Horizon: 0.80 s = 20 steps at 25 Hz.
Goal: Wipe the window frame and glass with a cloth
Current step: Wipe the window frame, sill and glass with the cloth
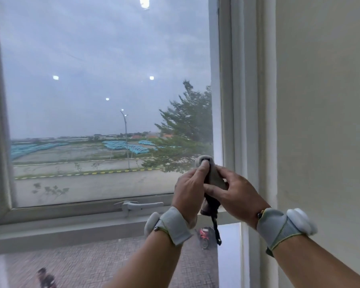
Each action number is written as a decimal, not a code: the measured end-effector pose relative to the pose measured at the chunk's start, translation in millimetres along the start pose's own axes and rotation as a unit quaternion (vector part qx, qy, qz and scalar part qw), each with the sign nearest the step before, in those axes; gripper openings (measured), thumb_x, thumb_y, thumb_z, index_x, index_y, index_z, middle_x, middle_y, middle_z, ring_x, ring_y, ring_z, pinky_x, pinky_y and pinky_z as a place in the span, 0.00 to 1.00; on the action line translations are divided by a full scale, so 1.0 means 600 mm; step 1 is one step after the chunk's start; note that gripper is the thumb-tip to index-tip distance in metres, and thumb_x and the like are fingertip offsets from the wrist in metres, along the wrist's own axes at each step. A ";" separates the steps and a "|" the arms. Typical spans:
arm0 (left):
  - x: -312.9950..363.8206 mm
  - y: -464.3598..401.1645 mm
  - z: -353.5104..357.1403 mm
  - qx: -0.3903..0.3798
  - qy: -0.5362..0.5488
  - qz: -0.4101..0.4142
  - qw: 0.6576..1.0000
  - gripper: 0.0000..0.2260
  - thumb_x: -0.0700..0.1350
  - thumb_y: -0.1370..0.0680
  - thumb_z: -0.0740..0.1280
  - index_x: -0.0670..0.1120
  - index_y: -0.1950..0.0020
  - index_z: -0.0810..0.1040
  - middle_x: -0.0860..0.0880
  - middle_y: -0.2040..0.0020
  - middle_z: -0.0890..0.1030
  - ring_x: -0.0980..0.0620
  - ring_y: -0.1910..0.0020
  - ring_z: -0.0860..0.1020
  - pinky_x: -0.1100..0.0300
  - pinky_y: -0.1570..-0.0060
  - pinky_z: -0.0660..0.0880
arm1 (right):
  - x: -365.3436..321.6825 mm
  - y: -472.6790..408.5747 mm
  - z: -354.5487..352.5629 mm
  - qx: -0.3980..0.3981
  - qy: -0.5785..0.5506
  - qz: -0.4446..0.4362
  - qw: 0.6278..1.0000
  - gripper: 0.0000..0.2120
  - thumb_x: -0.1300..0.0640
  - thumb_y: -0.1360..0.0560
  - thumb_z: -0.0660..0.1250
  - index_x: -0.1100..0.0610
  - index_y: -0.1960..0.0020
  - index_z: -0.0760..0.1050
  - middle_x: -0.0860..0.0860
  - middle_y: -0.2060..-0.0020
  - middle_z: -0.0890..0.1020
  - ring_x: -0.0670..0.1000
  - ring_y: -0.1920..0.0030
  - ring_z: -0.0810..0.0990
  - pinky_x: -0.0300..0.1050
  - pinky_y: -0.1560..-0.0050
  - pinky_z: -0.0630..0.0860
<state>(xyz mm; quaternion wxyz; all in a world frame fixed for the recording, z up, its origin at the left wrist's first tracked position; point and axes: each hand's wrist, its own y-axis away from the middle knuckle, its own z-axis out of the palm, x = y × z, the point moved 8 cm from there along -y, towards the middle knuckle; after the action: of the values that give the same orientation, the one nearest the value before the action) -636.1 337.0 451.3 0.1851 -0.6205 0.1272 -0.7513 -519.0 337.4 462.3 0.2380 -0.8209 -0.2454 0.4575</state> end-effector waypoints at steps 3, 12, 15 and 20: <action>0.027 0.029 -0.034 -0.042 -0.012 0.021 0.999 0.19 0.52 0.20 0.63 0.37 0.51 0.83 0.36 0.50 0.83 0.46 0.52 0.82 0.49 0.48 0.78 | -0.011 -0.016 0.040 0.014 -0.046 0.003 0.999 0.14 0.46 0.31 0.72 0.44 0.46 0.76 0.42 0.55 0.83 0.44 0.53 0.82 0.48 0.49 0.79; 0.016 0.031 -0.180 0.065 -0.131 0.012 0.989 0.21 0.54 0.29 0.73 0.45 0.41 0.76 0.44 0.52 0.84 0.45 0.54 0.84 0.45 0.51 0.81 | -0.025 -0.053 0.152 0.009 -0.315 0.043 0.948 0.07 0.60 0.28 0.69 0.50 0.53 0.81 0.53 0.57 0.86 0.57 0.53 0.84 0.61 0.50 0.81; -0.011 0.023 -0.209 0.074 -0.069 -0.027 0.995 0.13 0.46 0.26 0.73 0.39 0.48 0.79 0.39 0.55 0.84 0.42 0.58 0.83 0.48 0.54 0.81 | -0.018 -0.051 0.165 0.006 -0.324 0.054 0.944 0.06 0.63 0.27 0.70 0.54 0.52 0.81 0.55 0.56 0.86 0.57 0.52 0.84 0.61 0.48 0.80; -0.029 0.003 -0.214 0.037 0.003 -0.048 0.998 0.07 0.40 0.23 0.68 0.37 0.48 0.78 0.39 0.56 0.82 0.45 0.61 0.81 0.55 0.63 0.80 | -0.003 -0.042 0.147 0.041 -0.292 0.081 0.952 0.09 0.56 0.32 0.73 0.54 0.51 0.82 0.54 0.54 0.86 0.57 0.51 0.84 0.60 0.48 0.80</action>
<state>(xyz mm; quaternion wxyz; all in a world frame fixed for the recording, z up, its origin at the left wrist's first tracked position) -758.7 338.3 409.7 0.1711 -0.6163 0.0703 -0.7655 -600.9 370.4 437.6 0.1513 -0.6580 -0.2180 0.7047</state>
